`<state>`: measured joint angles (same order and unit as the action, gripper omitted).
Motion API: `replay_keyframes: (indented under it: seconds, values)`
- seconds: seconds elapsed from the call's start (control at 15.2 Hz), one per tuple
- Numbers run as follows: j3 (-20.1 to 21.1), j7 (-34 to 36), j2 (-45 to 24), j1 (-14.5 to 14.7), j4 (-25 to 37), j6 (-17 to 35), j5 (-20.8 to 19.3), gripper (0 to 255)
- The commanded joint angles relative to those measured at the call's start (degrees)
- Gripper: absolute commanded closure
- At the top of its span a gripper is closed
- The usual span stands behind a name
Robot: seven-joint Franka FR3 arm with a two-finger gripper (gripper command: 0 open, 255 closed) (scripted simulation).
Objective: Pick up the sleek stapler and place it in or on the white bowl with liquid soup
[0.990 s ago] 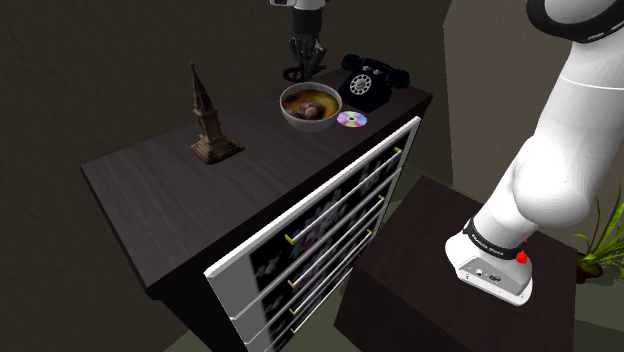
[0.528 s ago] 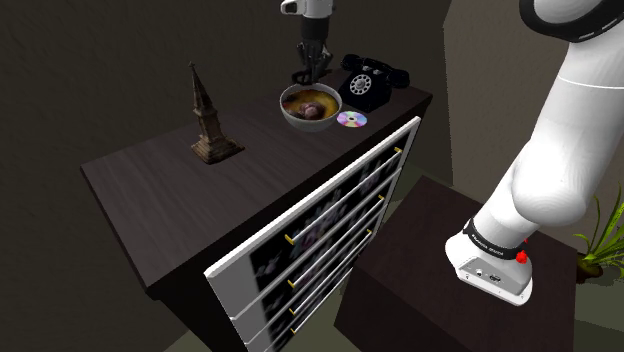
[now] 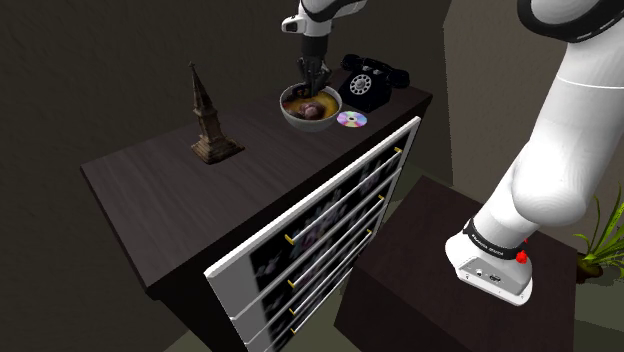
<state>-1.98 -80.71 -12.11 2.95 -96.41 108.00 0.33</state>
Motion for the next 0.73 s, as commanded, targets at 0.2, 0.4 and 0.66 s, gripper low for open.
replay_keyframes:
  seconds: [0.2,0.4,0.66]
  values:
    - [0.03,0.08,-0.09,0.05,-0.29,0.42,0.0,255]
    - [0.03,0.08,-0.09,0.05,-0.29,0.42,0.0,255]
    - [0.03,0.08,-0.09,0.05,-0.29,0.43,0.0,0]
